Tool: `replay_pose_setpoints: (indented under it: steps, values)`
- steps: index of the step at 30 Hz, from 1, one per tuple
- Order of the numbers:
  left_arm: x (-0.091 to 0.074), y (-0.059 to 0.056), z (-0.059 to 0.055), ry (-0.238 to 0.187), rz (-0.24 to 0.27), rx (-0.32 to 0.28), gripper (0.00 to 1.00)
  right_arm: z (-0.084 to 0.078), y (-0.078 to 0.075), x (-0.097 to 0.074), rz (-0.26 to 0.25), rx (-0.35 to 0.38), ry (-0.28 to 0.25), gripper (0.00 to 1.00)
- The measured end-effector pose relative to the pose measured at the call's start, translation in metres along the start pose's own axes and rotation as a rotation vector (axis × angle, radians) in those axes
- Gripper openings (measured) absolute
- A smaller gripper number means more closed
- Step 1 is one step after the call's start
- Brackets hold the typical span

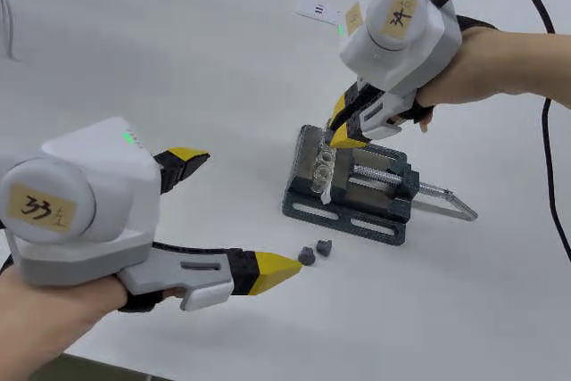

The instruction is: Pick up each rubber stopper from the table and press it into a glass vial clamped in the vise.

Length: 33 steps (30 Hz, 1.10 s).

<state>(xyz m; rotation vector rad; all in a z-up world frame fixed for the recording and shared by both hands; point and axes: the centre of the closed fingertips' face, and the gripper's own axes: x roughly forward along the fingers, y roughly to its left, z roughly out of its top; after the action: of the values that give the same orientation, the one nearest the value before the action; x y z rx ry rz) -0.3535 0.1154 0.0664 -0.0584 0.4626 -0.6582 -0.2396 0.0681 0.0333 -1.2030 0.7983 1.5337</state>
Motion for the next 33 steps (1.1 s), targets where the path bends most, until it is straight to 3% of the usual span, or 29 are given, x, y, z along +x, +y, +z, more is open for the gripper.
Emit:
replay_pose_setpoints:
  steps: [16,23,26,33]
  values:
    - [0.001,-0.001,-0.002,0.007,-0.006,-0.001,0.89,0.0,0.001,0.0,-0.004,-0.002,-0.005,0.09]
    - [0.001,-0.001,-0.003,0.006,-0.005,-0.002,0.89,-0.001,-0.001,-0.008,-0.01,0.009,-0.014,0.09]
    - [0.001,-0.001,-0.002,0.006,-0.004,0.0,0.89,0.002,-0.003,-0.013,0.007,0.043,-0.028,0.0]
    - [0.001,0.0,-0.003,0.009,-0.003,-0.004,0.89,0.006,0.006,-0.01,0.068,0.057,-0.016,0.0]
